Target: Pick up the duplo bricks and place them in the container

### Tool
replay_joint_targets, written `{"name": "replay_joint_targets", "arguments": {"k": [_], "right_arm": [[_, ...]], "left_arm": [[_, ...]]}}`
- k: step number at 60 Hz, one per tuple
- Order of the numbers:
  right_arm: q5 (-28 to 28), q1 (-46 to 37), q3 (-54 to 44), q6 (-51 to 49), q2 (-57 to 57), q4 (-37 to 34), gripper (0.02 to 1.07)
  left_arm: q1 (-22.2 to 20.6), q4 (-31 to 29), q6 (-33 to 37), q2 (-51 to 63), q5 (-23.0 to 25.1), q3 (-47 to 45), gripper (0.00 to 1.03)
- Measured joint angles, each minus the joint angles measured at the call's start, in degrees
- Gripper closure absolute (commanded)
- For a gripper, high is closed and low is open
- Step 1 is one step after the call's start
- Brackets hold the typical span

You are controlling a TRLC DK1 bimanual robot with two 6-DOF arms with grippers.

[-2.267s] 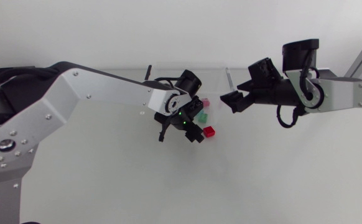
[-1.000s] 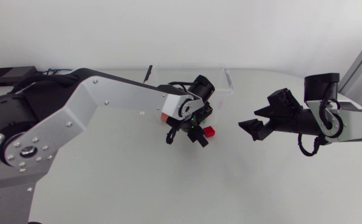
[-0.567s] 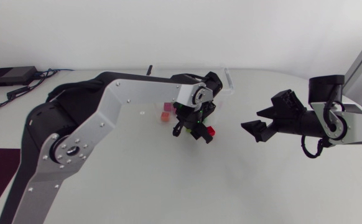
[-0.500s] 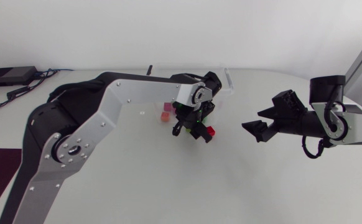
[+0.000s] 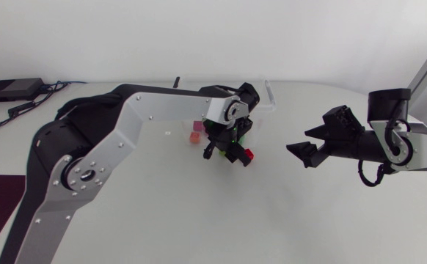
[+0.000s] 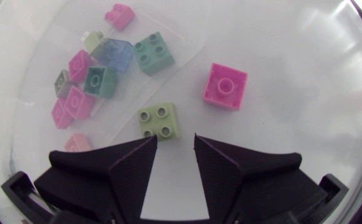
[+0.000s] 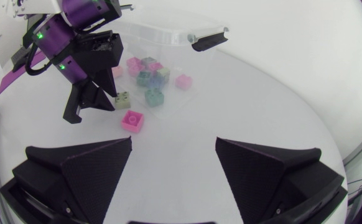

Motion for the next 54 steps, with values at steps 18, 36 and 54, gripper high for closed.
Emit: {"name": "replay_joint_targets", "arguments": {"k": [18,36,54], "right_arm": [[-0.42,-0.74,-0.74,-1.07,-0.04,-0.17,0.1],[-0.42,-0.81,-0.74,-1.25,-0.48,-0.37,0.1],[-0.24,-0.28,-2.27,-1.29,-1.11,-0.9,0.1]], "left_arm": [[1.4,-7.23,-0.37,4.2,2.8,8.59,0.68],[-0.46,-9.42,-0.15,5.07,4.04,9.46,0.68],[-3.48,-8.35,0.09,4.17,6.1,6.4,0.3]]}}
